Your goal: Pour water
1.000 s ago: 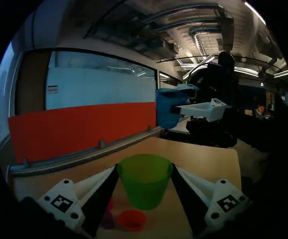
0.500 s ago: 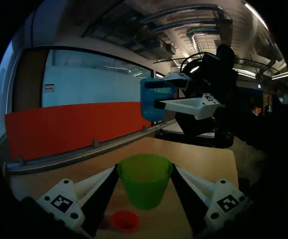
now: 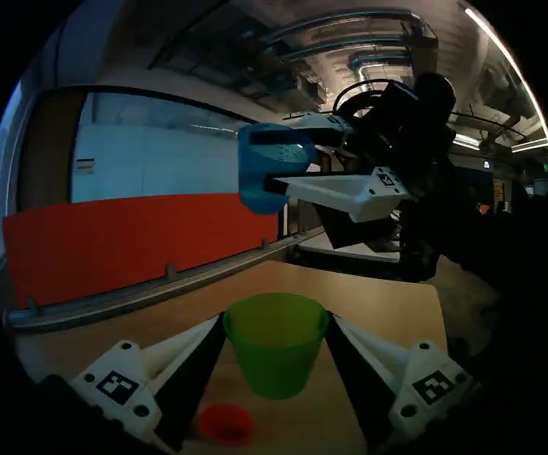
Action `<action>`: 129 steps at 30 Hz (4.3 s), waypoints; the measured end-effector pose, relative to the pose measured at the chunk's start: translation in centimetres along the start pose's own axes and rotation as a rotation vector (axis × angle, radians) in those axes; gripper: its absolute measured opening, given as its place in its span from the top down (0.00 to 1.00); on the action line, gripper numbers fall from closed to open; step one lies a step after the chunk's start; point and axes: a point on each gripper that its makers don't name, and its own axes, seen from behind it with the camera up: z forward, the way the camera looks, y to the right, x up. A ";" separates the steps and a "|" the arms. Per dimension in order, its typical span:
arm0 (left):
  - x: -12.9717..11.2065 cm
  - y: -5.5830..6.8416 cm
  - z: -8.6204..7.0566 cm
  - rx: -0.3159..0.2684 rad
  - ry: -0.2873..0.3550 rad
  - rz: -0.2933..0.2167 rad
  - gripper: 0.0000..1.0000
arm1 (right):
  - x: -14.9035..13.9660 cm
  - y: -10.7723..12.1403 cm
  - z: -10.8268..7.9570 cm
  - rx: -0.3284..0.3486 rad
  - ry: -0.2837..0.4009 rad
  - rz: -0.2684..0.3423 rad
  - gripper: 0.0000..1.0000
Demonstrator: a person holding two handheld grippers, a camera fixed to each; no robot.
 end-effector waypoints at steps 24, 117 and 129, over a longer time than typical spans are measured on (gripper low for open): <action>0.6 1.3 1.0 -0.038 -0.004 0.034 0.11 | 0.5 1.3 0.8 -0.016 -0.022 -0.246 0.10; 1.7 1.0 1.1 -0.019 0.019 0.050 0.12 | 4.2 6.1 2.0 -0.136 -0.039 -0.759 0.10; 2.1 0.9 1.0 -0.013 0.026 0.054 0.12 | 5.6 5.4 2.2 -0.134 -0.038 -0.856 0.10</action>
